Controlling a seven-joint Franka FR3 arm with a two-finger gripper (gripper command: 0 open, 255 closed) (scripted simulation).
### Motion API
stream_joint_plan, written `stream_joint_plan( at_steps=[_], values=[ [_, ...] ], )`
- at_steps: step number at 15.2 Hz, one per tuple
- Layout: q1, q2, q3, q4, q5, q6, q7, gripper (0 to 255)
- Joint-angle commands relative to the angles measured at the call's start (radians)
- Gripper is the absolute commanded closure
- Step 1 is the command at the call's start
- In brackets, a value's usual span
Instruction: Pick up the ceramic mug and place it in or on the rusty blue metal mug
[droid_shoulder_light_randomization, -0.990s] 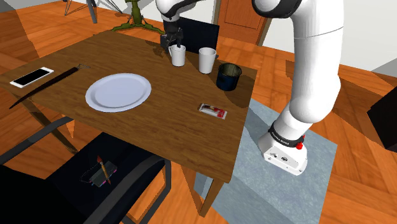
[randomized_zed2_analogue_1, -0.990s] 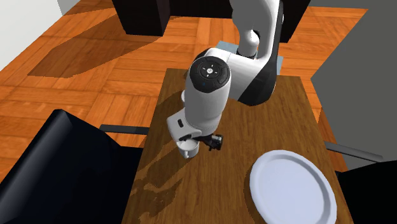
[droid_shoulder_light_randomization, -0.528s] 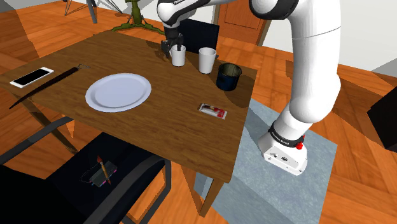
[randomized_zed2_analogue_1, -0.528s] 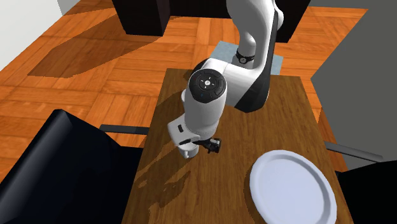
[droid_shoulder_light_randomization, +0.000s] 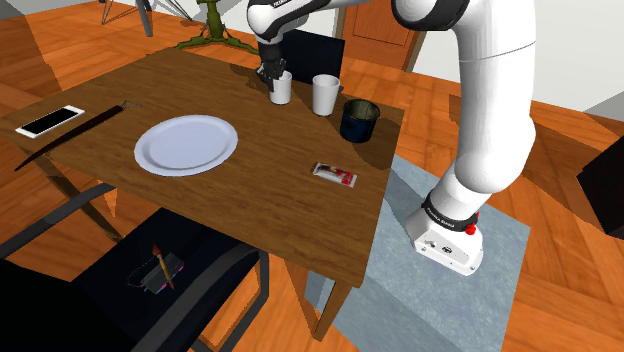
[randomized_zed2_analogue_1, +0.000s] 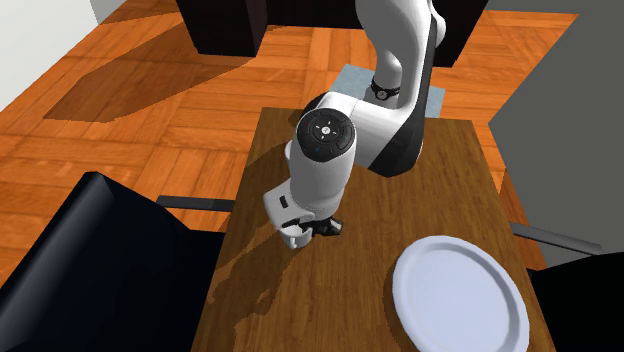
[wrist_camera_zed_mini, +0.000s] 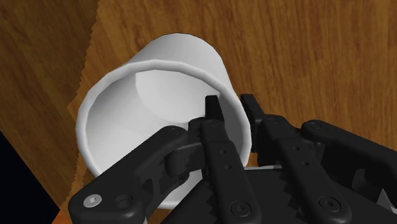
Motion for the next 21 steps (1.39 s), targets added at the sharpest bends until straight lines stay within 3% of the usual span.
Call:
stream_joint_plan(
  at_steps=[1,7,21],
  values=[
    [0.000,0.000,0.000,0.000,0.000,0.000,0.000,255],
    [0.000,0.000,0.000,0.000,0.000,0.000,0.000,255],
    [0.001,-0.052,0.002,0.109,0.006,-0.160,-0.012,255]
  ],
)
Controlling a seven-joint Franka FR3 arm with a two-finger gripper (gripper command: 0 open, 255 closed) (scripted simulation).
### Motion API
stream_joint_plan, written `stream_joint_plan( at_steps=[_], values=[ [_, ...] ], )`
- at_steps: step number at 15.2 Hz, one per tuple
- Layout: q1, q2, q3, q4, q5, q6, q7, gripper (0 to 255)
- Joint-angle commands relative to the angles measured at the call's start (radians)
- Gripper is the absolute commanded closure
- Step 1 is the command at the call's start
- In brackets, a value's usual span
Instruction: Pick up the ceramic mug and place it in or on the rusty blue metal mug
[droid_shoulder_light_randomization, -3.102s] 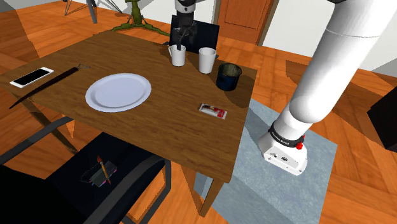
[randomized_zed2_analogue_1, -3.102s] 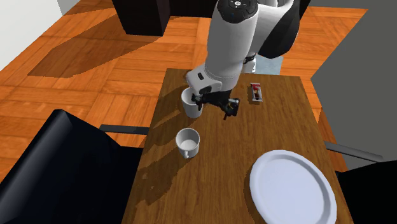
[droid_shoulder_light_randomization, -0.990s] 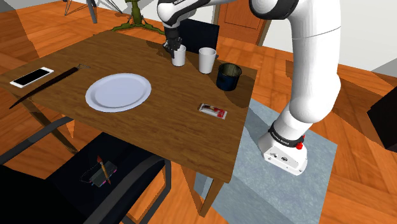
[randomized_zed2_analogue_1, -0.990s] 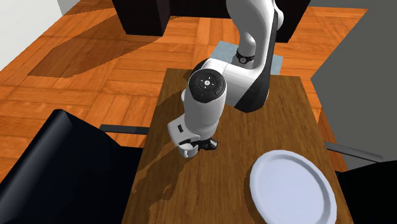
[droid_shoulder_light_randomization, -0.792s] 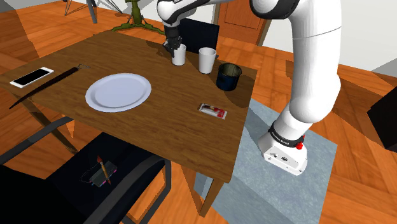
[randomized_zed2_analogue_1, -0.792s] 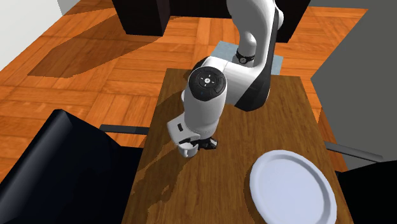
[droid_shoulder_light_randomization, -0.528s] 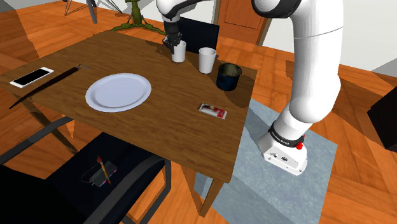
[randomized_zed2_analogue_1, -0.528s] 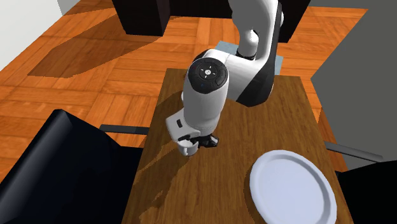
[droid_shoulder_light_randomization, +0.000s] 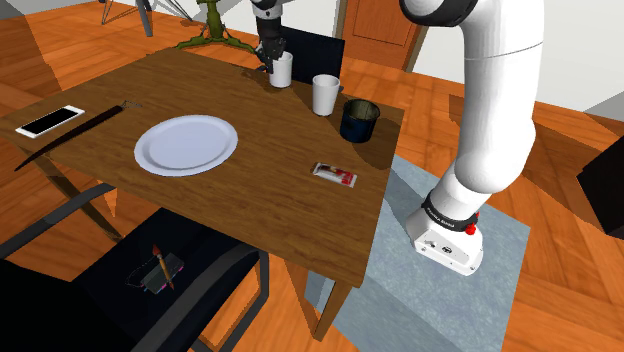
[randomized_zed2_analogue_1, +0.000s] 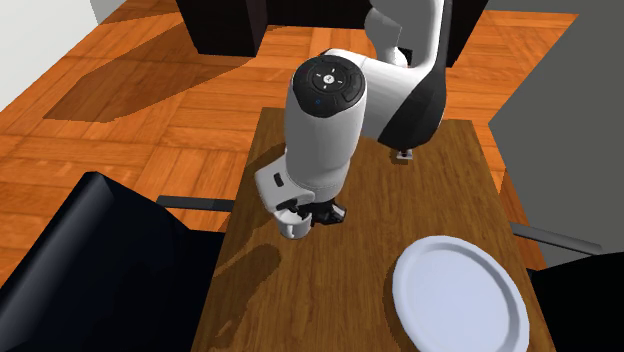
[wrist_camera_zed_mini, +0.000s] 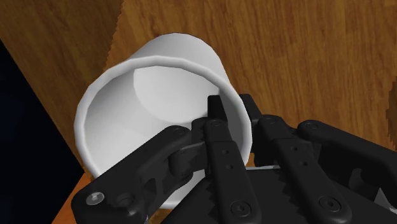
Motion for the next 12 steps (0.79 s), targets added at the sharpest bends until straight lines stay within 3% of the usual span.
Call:
stream_joint_plan(
  at_steps=[1,12],
  values=[
    [0.000,-0.007,0.000,0.015,0.001,-0.023,-0.001,255],
    [0.002,-0.014,0.001,0.153,0.003,-0.167,-0.010,255]
  ],
)
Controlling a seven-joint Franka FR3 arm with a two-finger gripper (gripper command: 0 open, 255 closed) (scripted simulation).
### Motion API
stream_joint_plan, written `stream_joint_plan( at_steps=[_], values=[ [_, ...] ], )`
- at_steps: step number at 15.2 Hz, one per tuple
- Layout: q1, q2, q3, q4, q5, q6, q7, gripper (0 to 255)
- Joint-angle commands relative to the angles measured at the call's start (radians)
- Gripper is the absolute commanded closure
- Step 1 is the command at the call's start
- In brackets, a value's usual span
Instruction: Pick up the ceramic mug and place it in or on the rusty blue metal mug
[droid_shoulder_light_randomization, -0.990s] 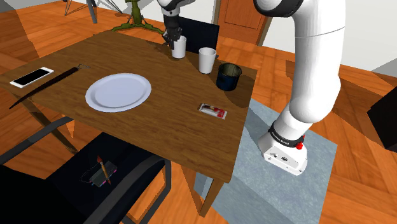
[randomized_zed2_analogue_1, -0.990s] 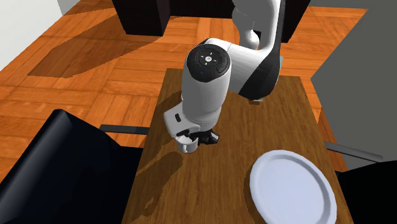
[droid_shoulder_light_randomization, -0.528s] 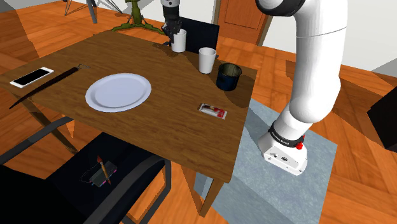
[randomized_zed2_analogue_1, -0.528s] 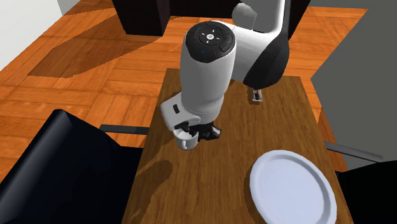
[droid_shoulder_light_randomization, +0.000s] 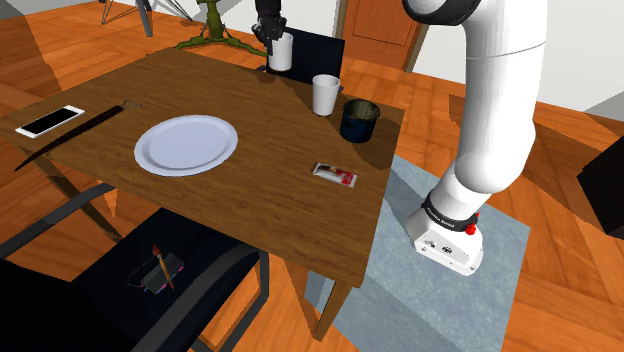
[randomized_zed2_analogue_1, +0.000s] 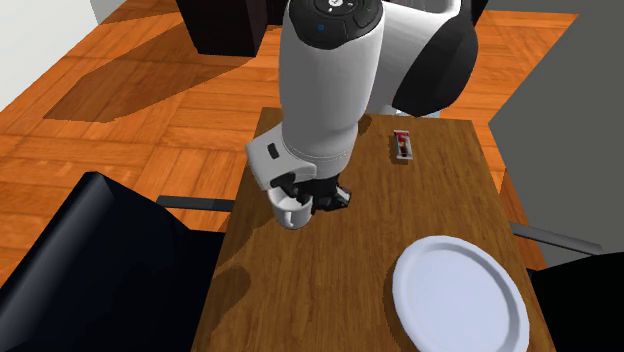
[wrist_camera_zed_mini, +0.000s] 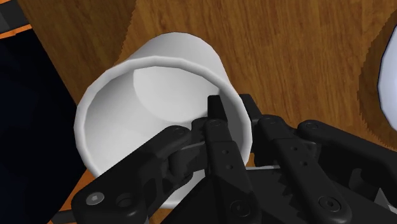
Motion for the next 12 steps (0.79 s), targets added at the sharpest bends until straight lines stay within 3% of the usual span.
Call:
stream_joint_plan(
  at_steps=[1,7,12],
  values=[
    [0.000,0.002,0.000,0.032,0.001,-0.030,-0.003,255],
    [0.001,0.015,0.000,0.127,0.001,-0.111,-0.008,255],
    [-0.018,-0.245,-0.003,-0.250,0.008,0.006,-0.020,255]
  ],
)
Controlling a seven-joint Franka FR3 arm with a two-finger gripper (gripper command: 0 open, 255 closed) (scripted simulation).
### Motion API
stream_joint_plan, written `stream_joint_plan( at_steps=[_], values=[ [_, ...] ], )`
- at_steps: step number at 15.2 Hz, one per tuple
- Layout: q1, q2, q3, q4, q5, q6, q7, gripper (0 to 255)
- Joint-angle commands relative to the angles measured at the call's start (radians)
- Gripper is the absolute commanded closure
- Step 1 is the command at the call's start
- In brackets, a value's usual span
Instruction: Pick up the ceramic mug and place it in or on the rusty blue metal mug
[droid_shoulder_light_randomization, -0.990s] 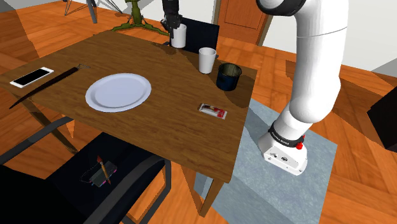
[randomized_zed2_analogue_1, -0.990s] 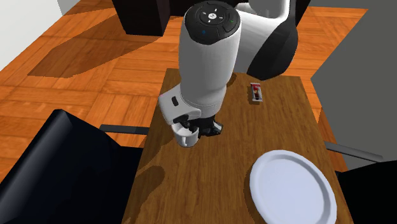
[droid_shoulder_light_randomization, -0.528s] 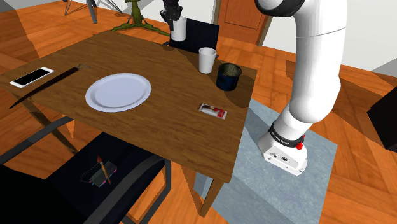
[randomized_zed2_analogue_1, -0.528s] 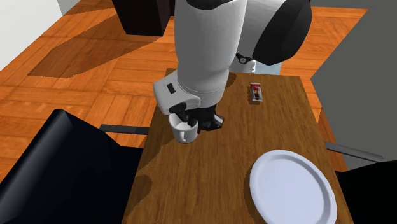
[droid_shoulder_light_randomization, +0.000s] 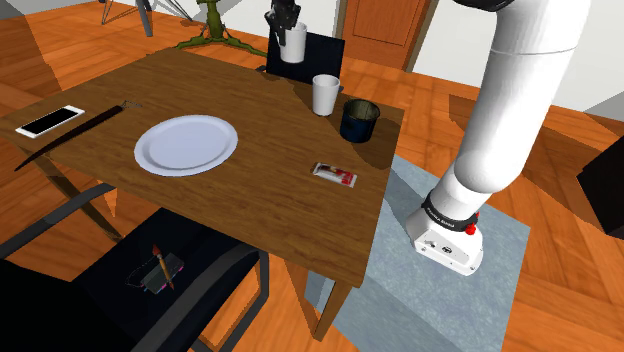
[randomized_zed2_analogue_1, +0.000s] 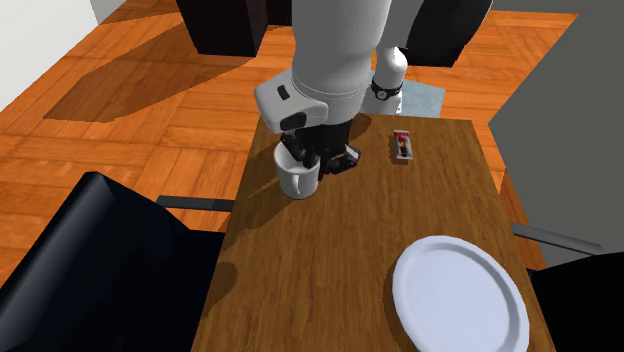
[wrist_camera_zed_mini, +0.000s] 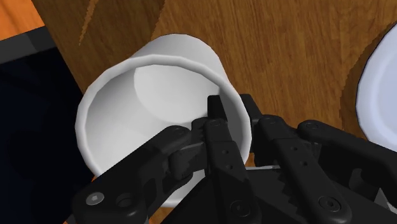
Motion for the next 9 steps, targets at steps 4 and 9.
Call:
stream_joint_plan(
  at_steps=[4,9],
  values=[
    [-0.015,-0.224,-0.007,-0.287,0.006,0.065,-0.018,255],
    [-0.027,-0.426,-0.020,-0.515,0.008,0.092,-0.042,255]
  ],
)
